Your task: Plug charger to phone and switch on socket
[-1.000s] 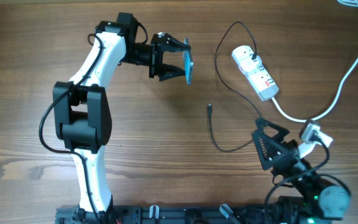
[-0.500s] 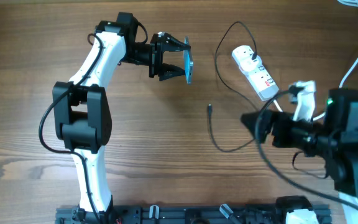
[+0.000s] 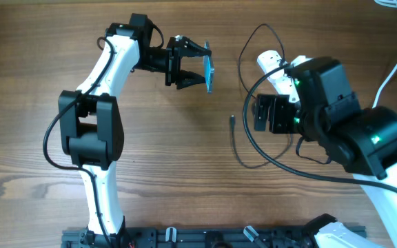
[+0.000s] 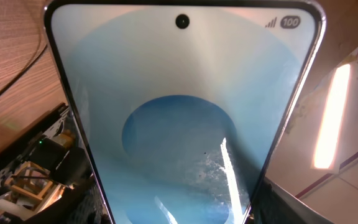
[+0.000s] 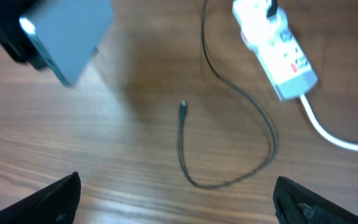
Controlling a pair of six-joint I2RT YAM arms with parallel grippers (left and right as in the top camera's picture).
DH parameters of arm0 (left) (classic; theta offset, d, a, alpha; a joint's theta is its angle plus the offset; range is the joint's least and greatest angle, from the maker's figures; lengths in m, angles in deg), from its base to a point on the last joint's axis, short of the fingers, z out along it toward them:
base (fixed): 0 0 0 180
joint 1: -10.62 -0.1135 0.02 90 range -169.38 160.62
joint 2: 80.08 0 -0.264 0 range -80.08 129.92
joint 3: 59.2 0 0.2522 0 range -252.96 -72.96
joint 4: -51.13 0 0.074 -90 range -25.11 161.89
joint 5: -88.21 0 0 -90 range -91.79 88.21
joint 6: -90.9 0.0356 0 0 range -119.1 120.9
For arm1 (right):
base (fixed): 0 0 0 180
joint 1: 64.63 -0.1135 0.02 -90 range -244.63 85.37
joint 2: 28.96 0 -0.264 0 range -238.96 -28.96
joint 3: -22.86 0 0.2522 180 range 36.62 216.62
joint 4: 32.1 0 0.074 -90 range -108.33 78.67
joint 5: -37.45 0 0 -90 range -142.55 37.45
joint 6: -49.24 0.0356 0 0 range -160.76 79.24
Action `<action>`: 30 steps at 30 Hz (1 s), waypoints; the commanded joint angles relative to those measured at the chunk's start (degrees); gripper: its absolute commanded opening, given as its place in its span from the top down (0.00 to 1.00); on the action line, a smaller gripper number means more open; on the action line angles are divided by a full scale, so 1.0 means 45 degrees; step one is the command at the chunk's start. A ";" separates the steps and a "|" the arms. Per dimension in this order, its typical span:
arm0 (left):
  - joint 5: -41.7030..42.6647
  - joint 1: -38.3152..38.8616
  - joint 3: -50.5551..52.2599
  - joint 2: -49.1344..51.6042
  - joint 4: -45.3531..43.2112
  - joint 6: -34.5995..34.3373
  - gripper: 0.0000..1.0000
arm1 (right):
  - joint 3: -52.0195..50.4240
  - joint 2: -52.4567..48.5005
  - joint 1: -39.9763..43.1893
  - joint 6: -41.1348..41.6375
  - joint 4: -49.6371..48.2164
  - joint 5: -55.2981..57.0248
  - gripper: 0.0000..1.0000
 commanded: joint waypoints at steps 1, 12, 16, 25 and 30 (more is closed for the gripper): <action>0.0617 -0.0102 -0.0253 -0.0559 0.0010 0.0019 0.34 | 0.0850 0.0058 -0.0087 -0.1943 -0.0219 -0.1661 0.00; 0.0617 -0.0102 -0.0253 -0.0559 0.0010 0.0000 0.34 | 0.2618 -0.2089 -0.1826 -0.1107 -0.0005 -0.0602 0.01; 0.0617 -0.0107 -0.0253 -0.0559 0.0005 -0.0321 0.33 | 0.2637 -0.2905 -0.3483 -0.1175 -0.0092 0.2429 0.01; 0.0617 -0.0102 -0.0253 -0.0559 0.0010 -0.0321 0.33 | 0.2633 -0.3949 -0.4634 0.1909 -0.1977 0.2453 0.01; 0.0617 -0.0107 -0.0253 -0.0559 0.0010 -0.0321 0.33 | 0.2633 -0.5085 -0.4634 0.2594 -0.2186 0.3750 0.01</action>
